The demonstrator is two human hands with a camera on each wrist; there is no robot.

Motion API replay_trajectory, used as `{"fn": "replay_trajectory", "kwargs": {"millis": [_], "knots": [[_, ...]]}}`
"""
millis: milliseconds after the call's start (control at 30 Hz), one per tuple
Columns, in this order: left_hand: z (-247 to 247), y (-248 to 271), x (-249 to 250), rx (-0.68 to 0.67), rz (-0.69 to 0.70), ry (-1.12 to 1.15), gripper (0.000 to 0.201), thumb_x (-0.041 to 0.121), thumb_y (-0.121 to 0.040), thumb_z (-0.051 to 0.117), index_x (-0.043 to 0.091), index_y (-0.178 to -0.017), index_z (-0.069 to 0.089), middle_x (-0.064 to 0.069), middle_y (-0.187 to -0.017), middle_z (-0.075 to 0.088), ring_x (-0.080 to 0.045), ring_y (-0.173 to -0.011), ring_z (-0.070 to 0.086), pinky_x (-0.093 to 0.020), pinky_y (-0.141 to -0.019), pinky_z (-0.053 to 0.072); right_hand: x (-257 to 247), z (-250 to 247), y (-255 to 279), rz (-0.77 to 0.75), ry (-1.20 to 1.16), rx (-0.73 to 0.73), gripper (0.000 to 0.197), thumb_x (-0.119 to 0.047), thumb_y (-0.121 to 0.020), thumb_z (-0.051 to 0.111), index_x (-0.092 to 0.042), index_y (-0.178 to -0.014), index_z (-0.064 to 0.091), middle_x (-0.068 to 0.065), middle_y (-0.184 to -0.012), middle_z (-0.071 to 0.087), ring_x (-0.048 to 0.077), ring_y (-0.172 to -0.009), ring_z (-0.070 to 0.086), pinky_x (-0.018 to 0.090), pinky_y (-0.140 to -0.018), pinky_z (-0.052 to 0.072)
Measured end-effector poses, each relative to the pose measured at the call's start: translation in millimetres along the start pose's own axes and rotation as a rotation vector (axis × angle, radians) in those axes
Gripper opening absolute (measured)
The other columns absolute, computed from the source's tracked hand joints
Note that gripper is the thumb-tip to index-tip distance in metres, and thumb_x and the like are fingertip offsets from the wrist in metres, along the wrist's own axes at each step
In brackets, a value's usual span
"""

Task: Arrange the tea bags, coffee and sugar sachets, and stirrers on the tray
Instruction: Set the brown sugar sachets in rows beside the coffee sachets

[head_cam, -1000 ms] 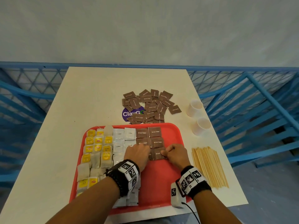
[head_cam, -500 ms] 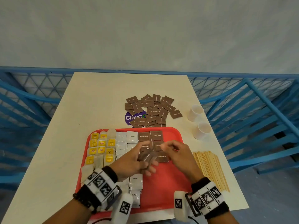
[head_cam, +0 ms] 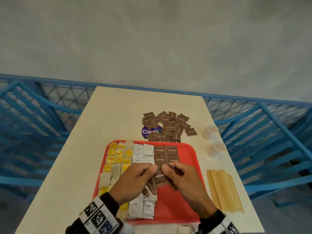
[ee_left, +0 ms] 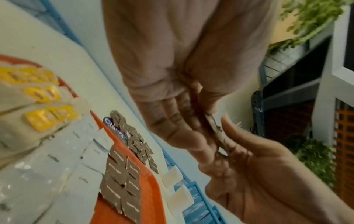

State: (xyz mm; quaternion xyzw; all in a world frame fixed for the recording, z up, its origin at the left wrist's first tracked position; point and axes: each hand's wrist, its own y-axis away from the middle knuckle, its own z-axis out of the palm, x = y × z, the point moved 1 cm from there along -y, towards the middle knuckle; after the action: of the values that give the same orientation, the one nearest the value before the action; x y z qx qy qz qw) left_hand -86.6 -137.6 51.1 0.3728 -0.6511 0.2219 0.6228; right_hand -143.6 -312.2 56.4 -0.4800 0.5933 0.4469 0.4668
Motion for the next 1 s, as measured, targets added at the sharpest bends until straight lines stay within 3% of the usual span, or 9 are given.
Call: {"fn": "replay_trajectory", "kwargs": {"millis": [133,267,367,500,633,767,833,933,1000], "knots": [[-3,11,-3,-0.004,0.058,0.012,0.042,0.035,-0.102,0.044,0.008,-0.079,0.067,-0.015,-0.072,0.071,-0.030,-0.059,0.069,-0.029,-0.048,0.050,1,9,2,0.098,-0.156,0.016,0.039,-0.035,-0.096,0.060,0.002,-0.090,0.072,0.016,-0.082,0.076,0.030,-0.069,0.072,0.034,-0.065,0.055],[-2,16,-2,0.002,0.075,0.072,0.041,0.030,-0.103,0.045,0.021,-0.070,0.067,-0.009,-0.069,0.070,-0.027,-0.058,0.067,-0.027,-0.048,0.048,8,13,5,0.236,-0.216,0.046,0.055,-0.053,-0.093,0.055,-0.002,-0.096,0.074,0.033,-0.090,0.068,0.025,-0.068,0.051,0.030,-0.056,0.034],[-3,17,-5,0.046,0.078,0.162,0.037,0.033,-0.100,0.046,0.019,-0.073,0.067,-0.011,-0.072,0.070,-0.026,-0.061,0.066,-0.027,-0.048,0.048,9,5,7,0.310,-0.325,0.088,0.062,-0.058,-0.088,0.053,0.000,-0.092,0.073,0.024,-0.082,0.068,0.020,-0.062,0.056,0.029,-0.054,0.039],[2,19,-12,0.125,0.036,0.266,0.037,0.035,-0.097,0.049,0.009,-0.080,0.069,-0.017,-0.077,0.070,-0.028,-0.064,0.065,-0.028,-0.048,0.048,2,12,20,0.165,-0.241,-0.016,0.042,-0.049,-0.091,0.057,-0.011,-0.091,0.077,0.007,-0.085,0.074,0.015,-0.067,0.057,0.026,-0.057,0.042],[11,23,-21,-0.101,-0.096,0.169,0.039,0.031,-0.103,0.049,0.003,-0.088,0.072,-0.019,-0.085,0.074,-0.026,-0.069,0.068,-0.029,-0.056,0.052,5,12,19,0.080,-0.189,0.102,0.030,-0.034,-0.090,0.065,-0.007,-0.081,0.075,0.004,-0.069,0.069,0.012,-0.063,0.057,0.020,-0.055,0.044],[2,20,-21,0.067,-0.097,0.073,0.022,0.033,-0.095,0.063,0.012,-0.096,0.070,-0.010,-0.087,0.075,-0.022,-0.072,0.071,-0.031,-0.061,0.053,3,-1,14,0.030,0.115,-0.111,0.032,-0.028,-0.097,0.060,-0.016,-0.067,0.065,-0.014,-0.053,0.056,-0.001,-0.049,0.047,0.017,-0.052,0.039],[0,15,-17,0.034,-0.076,0.034,0.018,0.028,-0.090,0.071,0.011,-0.095,0.071,-0.009,-0.085,0.075,-0.019,-0.071,0.070,-0.029,-0.061,0.053,9,-3,12,0.066,0.249,-0.234,0.037,-0.035,-0.097,0.060,-0.019,-0.064,0.061,-0.009,-0.054,0.059,0.006,-0.054,0.058,0.027,-0.053,0.044],[4,11,-21,-0.018,-0.102,0.005,0.015,0.022,-0.088,0.074,0.006,-0.088,0.073,-0.010,-0.081,0.076,-0.015,-0.068,0.068,-0.024,-0.059,0.052,19,-3,10,0.095,0.245,-0.274,0.052,-0.052,-0.097,0.055,-0.004,-0.083,0.068,0.021,-0.079,0.070,0.038,-0.075,0.072,0.049,-0.062,0.052],[7,7,-28,0.082,-0.151,0.081,0.014,0.019,-0.089,0.072,0.005,-0.086,0.074,-0.014,-0.081,0.076,-0.018,-0.067,0.068,-0.025,-0.058,0.052,24,-4,11,0.079,0.197,-0.192,0.057,-0.050,-0.099,0.051,0.003,-0.083,0.066,0.025,-0.078,0.069,0.025,-0.064,0.068,0.038,-0.058,0.048]]}}
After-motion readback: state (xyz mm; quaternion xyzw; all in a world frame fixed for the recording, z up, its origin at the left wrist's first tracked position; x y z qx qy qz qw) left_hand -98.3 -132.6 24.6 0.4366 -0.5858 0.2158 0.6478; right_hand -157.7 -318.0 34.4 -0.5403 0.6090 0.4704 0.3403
